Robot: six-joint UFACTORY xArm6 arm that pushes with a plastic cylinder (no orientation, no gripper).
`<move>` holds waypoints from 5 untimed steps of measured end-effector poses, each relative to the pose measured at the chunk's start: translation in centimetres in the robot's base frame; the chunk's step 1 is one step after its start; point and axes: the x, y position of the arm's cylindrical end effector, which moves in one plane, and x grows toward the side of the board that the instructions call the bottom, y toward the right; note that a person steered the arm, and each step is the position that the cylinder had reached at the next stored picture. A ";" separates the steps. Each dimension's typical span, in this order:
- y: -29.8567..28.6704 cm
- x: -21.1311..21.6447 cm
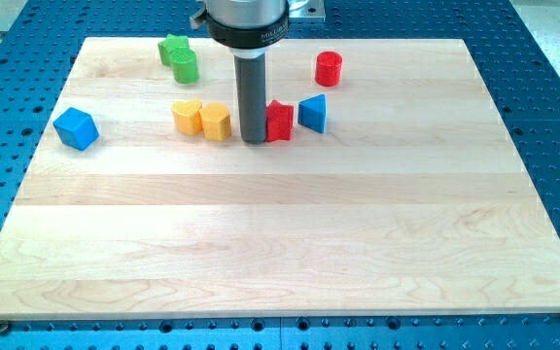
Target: Place red star bottom of red circle
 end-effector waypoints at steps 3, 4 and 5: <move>4.7 -3.7; 7.8 -4.8; 11.4 -5.5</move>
